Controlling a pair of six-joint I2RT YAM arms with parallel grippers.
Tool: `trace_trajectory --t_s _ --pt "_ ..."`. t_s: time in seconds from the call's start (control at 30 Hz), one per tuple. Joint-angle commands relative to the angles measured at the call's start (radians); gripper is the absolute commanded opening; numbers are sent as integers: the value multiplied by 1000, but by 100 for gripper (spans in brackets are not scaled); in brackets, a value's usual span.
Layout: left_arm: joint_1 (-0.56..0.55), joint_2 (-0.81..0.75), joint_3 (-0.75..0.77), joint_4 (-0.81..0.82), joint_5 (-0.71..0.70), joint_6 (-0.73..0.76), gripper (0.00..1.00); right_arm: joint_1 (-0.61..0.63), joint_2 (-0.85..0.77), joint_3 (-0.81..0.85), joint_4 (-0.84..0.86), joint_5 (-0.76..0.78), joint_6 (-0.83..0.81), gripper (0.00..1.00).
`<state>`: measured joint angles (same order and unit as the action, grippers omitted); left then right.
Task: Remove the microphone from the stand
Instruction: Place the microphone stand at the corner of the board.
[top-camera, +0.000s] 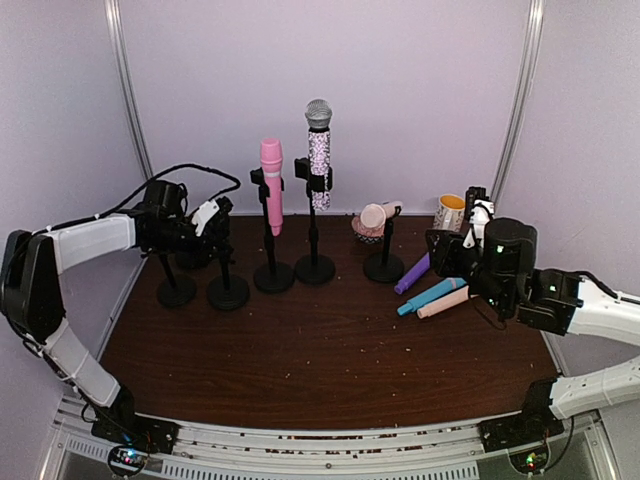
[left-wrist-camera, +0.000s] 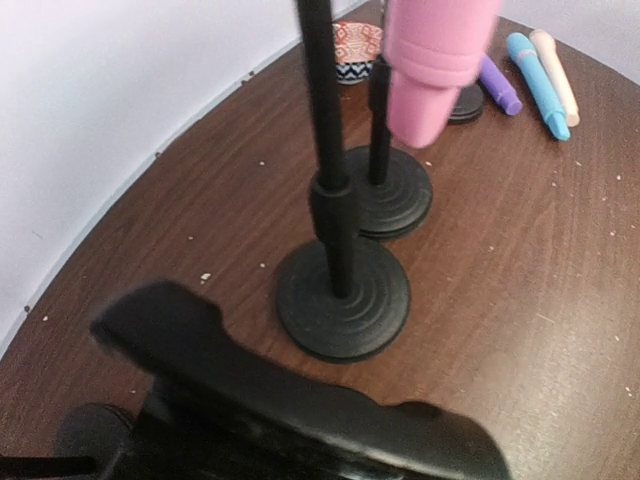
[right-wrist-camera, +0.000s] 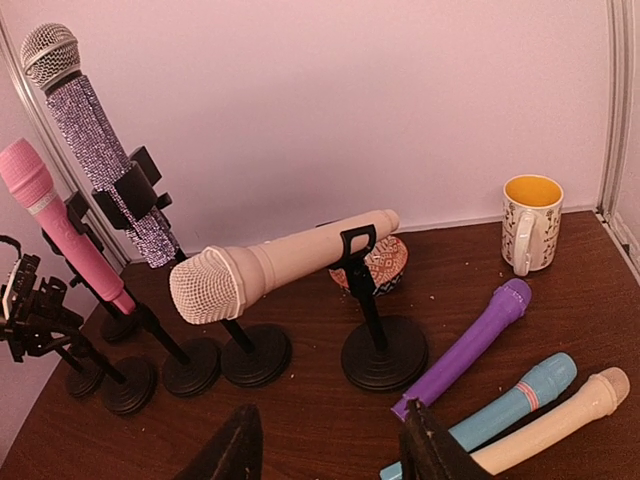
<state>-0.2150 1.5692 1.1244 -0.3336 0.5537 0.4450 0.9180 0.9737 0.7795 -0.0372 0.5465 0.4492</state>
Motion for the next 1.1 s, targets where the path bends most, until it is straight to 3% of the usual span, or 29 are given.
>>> trace_trajectory --t_s 0.0,0.2,0.43,0.63,0.73,0.93,1.07 --pt "56 97 108 56 -93 34 11 -6 8 31 -38 37 4 48" --pt "92 228 299 75 -44 33 12 -8 28 43 -49 50 3 48" --pt "103 361 482 12 59 13 20 -16 71 66 -43 45 2 48" --pt "104 366 465 -47 126 45 47 -22 107 96 -39 27 -1 49" --pt "109 365 466 -69 149 52 54 -24 121 117 -39 16 -5 49" --pt "122 360 464 -74 200 40 58 -25 127 135 -49 0 2 49" --pt "122 374 467 -59 256 4 56 -25 114 134 -61 0 14 49"
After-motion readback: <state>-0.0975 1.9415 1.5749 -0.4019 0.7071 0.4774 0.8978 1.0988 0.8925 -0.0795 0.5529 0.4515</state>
